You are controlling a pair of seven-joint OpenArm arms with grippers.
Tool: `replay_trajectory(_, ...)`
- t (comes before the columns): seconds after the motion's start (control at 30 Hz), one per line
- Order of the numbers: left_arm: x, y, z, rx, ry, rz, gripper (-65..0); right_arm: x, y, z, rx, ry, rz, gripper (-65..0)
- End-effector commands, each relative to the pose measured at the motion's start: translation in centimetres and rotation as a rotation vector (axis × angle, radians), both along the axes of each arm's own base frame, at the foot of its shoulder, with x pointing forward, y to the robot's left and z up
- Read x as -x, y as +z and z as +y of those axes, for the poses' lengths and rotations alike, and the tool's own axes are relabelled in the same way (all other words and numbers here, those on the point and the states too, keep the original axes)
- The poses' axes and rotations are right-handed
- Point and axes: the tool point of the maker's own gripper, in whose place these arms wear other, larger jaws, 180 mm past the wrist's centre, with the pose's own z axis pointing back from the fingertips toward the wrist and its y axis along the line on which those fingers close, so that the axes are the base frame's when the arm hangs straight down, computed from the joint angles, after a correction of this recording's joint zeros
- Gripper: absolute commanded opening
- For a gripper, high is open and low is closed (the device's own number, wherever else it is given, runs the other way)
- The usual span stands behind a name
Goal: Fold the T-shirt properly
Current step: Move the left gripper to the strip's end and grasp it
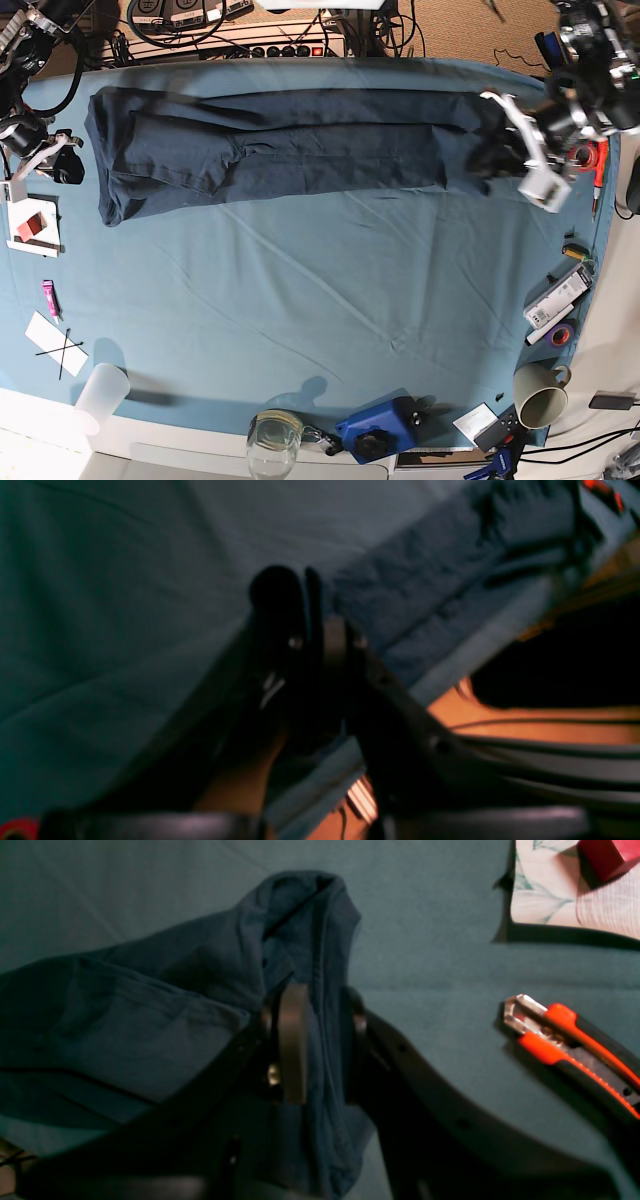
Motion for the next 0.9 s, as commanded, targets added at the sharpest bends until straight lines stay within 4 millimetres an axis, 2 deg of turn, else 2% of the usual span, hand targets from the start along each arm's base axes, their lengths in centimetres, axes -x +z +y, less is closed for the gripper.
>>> replay_trajectory(0.0, -0.3, 0.8, -1.2, 0.023, -0.021, -0.042, -65.0, -0.9, 1.7, -0.5, 0.022, 0.005, -0.057, -52.9)
replay_trajectory(0.2, -1.4, -0.8, -5.5, 0.012, -0.004, -0.023, -65.0, -0.9, 1.7, -0.5, 0.022, 0.004, -0.061, -52.9)
replay_trajectory(0.37, -2.7, -0.7, -9.6, -0.002, -0.003, -0.071, -65.0, -0.9, 1.7, -0.6, 0.024, 0.003, -0.059, -52.9)
replay_trajectory(0.6, -2.8, -1.4, -15.2, -0.025, -0.017, -0.060, -65.0, -0.9, 1.7, -0.7, 0.030, 0.001, -0.055, -52.9)
replay_trajectory(0.87, -3.7, -4.0, -19.6, -0.094, -0.032, 0.007, -65.0, -0.9, 1.7, -0.7, 0.029, 0.002, -0.056, -52.9)
